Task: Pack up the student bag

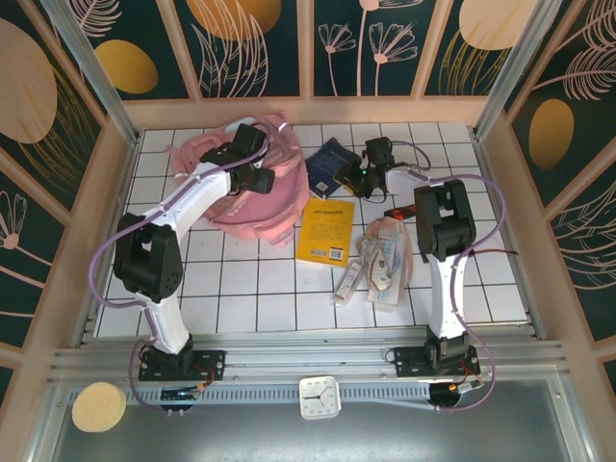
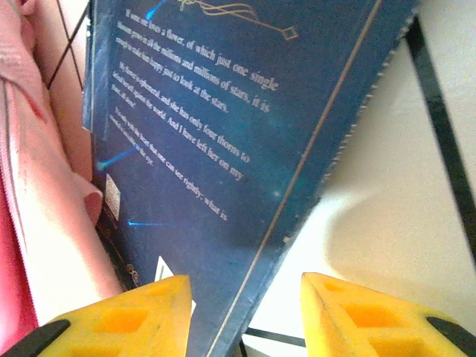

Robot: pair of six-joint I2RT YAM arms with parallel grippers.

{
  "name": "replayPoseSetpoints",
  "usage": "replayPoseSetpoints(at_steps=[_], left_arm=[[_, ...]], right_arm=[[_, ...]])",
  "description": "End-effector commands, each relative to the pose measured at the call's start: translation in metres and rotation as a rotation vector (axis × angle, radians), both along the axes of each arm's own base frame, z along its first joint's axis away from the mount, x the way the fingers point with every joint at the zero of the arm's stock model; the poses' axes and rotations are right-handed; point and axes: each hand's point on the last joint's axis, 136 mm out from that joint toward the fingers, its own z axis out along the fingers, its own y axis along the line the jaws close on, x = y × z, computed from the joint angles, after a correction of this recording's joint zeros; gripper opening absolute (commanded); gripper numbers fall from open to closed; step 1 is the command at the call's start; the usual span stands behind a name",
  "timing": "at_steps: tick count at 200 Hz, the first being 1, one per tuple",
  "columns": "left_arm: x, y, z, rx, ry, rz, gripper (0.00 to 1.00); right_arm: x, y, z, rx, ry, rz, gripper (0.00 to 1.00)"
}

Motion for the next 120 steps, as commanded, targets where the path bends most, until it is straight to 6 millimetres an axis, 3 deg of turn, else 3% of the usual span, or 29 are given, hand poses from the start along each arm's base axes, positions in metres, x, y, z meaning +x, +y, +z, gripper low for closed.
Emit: replayPoseSetpoints(at_steps=[1, 28, 46, 67, 84, 91, 107, 120], left_arm=[[0.006, -0.016, 0.062, -0.187, -0.097, 0.039, 0.99], [0.024, -0.051, 0.097, -0.350, -0.115, 0.002, 0.99], [0.054, -0.085, 0.123, -0.456, -0.152, -0.053, 0.99], [0.100, -0.123, 0.124, -0.579, -0.163, -0.091, 0.97], [0.131, -0.147, 0.102, -0.657, -0.162, -0.105, 0.94], [0.141, -0.154, 0.081, -0.674, -0.142, -0.100, 0.91], [0.150, -0.162, 0.034, -0.699, -0.085, -0.082, 0.88], [0.149, -0.166, 0.009, -0.712, -0.059, -0.073, 0.87]], right_arm=[[0.003, -0.016, 0.015, -0.038, 0.003, -0.012, 0.46], [0.008, -0.019, 0.013, -0.025, 0.012, -0.013, 0.49], [0.011, -0.019, 0.013, -0.020, 0.014, -0.008, 0.53], [0.011, -0.018, 0.009, -0.016, 0.034, 0.001, 0.54], [0.011, -0.017, 0.005, -0.010, 0.051, 0.006, 0.55], [0.010, -0.017, 0.003, -0.009, 0.057, 0.005, 0.55], [0.009, -0.015, 0.001, 0.004, 0.068, 0.007, 0.54], [0.008, -0.012, 0.002, 0.011, 0.070, 0.016, 0.55]])
